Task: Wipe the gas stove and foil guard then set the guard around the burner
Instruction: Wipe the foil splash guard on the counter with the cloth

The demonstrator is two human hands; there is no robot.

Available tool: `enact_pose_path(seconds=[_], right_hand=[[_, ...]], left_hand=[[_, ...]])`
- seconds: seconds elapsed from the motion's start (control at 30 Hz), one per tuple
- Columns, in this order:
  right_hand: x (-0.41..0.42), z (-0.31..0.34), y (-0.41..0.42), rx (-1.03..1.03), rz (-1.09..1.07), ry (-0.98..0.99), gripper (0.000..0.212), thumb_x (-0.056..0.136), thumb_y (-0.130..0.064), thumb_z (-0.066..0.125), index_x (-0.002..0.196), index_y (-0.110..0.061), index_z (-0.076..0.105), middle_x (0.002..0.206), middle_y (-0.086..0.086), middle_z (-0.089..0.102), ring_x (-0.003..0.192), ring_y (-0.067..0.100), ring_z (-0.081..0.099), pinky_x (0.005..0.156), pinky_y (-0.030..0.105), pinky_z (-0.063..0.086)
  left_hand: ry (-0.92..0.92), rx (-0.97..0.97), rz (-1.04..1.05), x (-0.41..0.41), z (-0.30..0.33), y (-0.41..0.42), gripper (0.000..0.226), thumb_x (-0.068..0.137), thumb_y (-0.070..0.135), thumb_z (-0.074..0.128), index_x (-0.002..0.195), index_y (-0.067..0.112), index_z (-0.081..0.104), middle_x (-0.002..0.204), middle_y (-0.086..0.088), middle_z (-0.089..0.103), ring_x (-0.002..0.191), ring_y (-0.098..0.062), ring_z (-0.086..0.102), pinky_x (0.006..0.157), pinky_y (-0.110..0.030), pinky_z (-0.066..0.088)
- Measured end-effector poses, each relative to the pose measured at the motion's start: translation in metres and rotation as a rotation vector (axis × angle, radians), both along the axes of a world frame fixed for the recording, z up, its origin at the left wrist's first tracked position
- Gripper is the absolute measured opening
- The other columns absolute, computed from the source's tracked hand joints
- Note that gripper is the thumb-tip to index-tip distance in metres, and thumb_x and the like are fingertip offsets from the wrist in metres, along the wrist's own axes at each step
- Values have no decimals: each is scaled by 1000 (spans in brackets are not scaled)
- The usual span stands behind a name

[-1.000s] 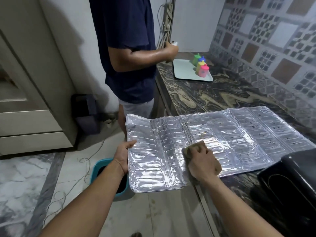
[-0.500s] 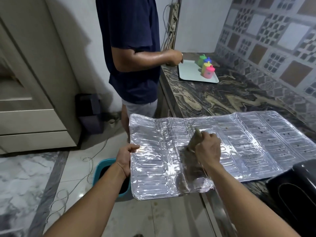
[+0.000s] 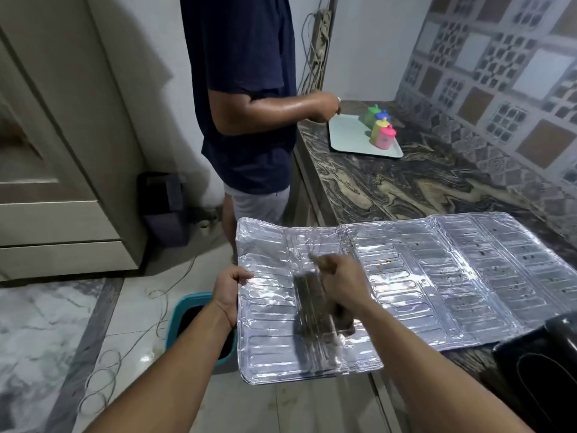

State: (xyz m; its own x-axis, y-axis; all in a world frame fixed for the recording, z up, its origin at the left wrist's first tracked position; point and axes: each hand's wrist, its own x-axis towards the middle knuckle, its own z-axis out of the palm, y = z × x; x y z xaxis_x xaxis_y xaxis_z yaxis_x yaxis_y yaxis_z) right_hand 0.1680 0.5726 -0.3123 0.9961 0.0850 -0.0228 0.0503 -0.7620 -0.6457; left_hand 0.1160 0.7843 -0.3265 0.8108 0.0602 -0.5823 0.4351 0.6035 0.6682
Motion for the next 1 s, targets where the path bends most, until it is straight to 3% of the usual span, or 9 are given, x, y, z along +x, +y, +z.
enact_pose_path(seconds=[0.07,0.13,0.27,0.37,0.53,0.63,0.73,0.83,1.0], right_hand=[[17,9,-14,-46,-195,-213,19,96,-25,55,86,-13,66,83,8,63,74,22,56,51,24,32],[34,15,-29,-214,-333,-289,17,97,-19,47,101,-13,63,96,8,53,91,23,49,66,29,40],[43,4,-38,-380,-319,-62,25,92,-13,45,112,-12,61,114,16,52,109,34,45,89,44,44],[31,-9,-19,-241,-114,55,13,89,-21,51,84,-20,63,96,12,63,91,32,59,79,43,54],[14,-11,19,-38,175,102,16,94,-20,57,92,-18,72,81,1,67,78,20,62,63,25,41],[27,0,6,45,6,63,12,92,-23,60,89,-20,71,81,-5,67,77,16,63,67,25,48],[54,11,-24,-28,-297,-72,32,99,-34,44,89,-12,65,85,10,66,75,27,60,59,33,49],[72,15,-37,-229,-405,-24,44,96,-47,42,104,-7,60,98,15,57,93,34,54,77,40,48],[68,7,-14,-177,-244,118,26,82,-8,59,106,-2,60,104,19,63,102,35,57,74,30,41]], left_hand=[[8,-3,32,2,-1,2,22,58,11,52,78,4,54,81,-11,55,72,-33,57,75,-40,52],[14,-20,57,2,0,0,12,59,9,49,70,4,52,75,-10,54,68,-32,56,73,-38,50],[40,1,57,0,4,-9,24,77,4,40,54,6,47,54,-6,52,54,-29,54,65,-34,47],[57,10,67,-1,8,-12,24,67,3,41,46,6,51,52,-7,53,43,-26,57,62,-33,46],[24,-83,38,1,7,-12,60,88,3,31,31,6,53,39,-5,53,34,-19,57,41,-20,49],[24,-112,-15,3,7,-11,32,84,15,40,82,-3,66,68,-18,70,58,-30,69,64,-35,56],[25,-123,-36,6,7,-6,45,80,23,47,115,-3,61,99,-22,69,85,-40,67,85,-46,50],[8,-94,-49,13,6,-4,45,71,16,52,110,-2,63,94,-20,69,86,-39,63,85,-45,51],[-9,-65,6,26,-2,-2,30,52,13,59,79,1,60,83,-14,61,79,-37,61,87,-50,52]])
